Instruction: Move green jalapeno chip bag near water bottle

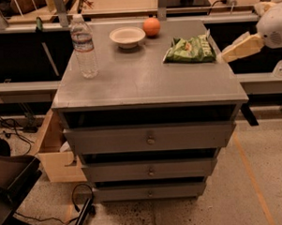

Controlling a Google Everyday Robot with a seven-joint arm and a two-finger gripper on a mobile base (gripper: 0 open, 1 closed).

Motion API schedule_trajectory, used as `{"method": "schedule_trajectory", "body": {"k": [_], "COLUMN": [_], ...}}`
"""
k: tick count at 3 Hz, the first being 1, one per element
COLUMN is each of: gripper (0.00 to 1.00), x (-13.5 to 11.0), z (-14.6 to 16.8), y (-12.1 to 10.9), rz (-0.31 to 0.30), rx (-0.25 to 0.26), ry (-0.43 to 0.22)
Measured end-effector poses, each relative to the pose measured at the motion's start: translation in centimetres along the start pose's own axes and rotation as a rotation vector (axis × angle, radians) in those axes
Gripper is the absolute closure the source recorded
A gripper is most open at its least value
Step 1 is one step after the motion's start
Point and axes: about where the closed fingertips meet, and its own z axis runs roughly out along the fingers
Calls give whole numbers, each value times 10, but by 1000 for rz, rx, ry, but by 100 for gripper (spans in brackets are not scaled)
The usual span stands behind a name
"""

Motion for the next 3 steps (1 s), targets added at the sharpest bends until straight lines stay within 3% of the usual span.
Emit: {"method": "schedule_trajectory", "body": {"k": [2, 3], "gripper": [0, 0], "x": [0, 7], "z": [91, 132], "y": [-29, -30], "rz": [18, 70], "rx": [-36, -84], "ry": [-13, -26]}}
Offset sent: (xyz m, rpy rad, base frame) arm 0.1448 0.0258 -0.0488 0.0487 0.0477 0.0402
